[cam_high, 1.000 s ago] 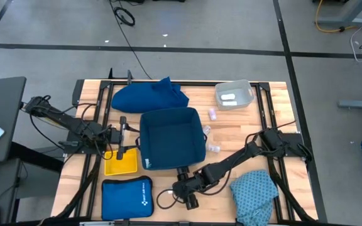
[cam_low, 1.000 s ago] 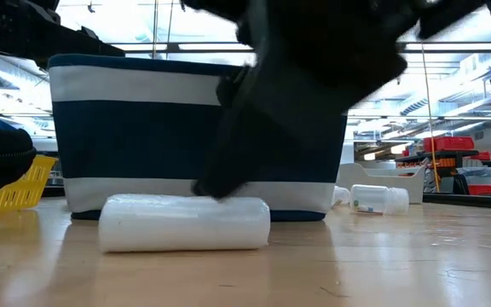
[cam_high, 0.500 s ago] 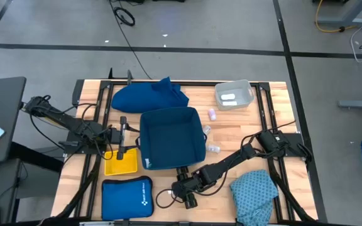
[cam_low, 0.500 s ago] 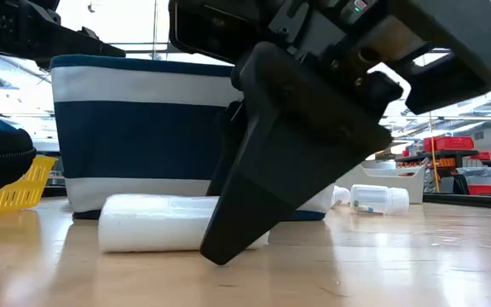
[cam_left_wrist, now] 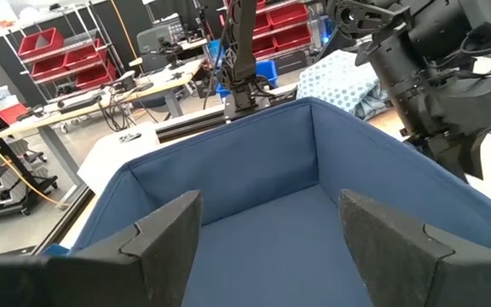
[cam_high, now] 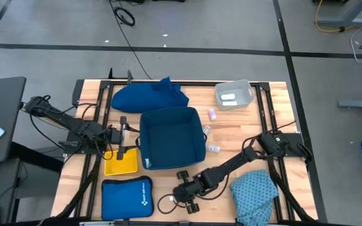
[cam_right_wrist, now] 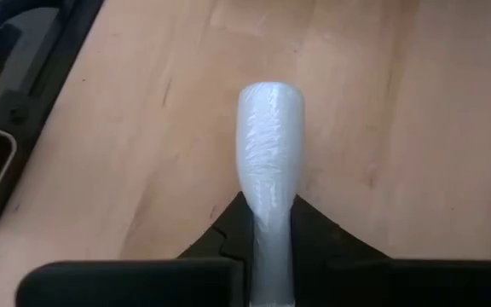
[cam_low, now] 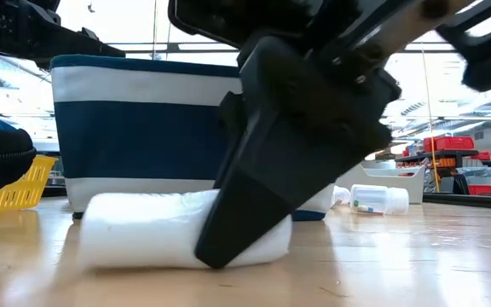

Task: Pick & place medical supplies in basket/bin
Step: Put the white roll gauze into the gray bin

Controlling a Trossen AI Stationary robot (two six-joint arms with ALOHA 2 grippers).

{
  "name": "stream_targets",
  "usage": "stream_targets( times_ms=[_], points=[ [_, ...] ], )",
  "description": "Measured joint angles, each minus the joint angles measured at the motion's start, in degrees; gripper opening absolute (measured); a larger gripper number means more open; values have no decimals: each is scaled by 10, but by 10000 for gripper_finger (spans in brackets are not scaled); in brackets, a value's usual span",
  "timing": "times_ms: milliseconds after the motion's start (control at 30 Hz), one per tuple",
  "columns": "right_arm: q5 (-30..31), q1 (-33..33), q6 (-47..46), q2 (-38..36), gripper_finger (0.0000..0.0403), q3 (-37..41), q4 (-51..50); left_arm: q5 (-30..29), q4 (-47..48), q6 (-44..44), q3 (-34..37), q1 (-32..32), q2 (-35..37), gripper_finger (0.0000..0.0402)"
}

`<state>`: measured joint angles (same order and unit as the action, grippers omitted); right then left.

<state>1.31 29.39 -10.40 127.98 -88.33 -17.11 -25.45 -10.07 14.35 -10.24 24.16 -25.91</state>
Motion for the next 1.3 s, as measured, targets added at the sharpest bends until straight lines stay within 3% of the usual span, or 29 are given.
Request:
stream_targets(
  times_ms=[300,633,833,1033,1167,1300],
  points=[
    [31,12,13,0,42,2,29,0,0,-10,0,0,-9,280],
    [101,15,124,1,42,3,177,0,-18,-21,0,0,-23,280],
    [107,15,213,0,42,2,322,0,-18,-26,0,0,-24,280],
    [51,13,281,-1,42,12,465,0,-18,-30,0,0,-24,280],
    [-40,4,255,-1,42,32,526,0,-17,-33,0,0,-24,280],
    [-70,-6,226,-6,42,64,549,0,-17,-39,0,0,-25,280]
  ],
)
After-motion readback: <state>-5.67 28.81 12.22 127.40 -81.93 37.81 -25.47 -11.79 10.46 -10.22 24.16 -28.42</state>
